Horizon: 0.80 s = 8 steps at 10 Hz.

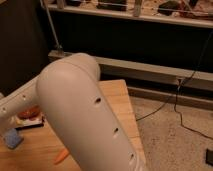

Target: Place the white sponge in the ceramic bowl

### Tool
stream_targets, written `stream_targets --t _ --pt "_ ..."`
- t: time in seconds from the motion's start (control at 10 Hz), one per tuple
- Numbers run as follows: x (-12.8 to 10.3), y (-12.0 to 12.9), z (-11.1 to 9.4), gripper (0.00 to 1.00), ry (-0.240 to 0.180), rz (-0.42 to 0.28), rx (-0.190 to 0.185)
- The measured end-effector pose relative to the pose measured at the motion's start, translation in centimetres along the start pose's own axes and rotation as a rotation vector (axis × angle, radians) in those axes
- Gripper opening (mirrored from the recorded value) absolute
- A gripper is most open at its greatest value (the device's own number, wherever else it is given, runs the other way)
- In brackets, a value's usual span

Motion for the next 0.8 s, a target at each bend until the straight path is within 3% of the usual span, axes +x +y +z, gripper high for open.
stream_targets --t 0.4,0.8 --pt "-0.7 2.1 2.9 0.65 0.075 -0.068 0.006" --pt "-1.3 2.4 5.5 0.65 0.118 -0.082 0.000"
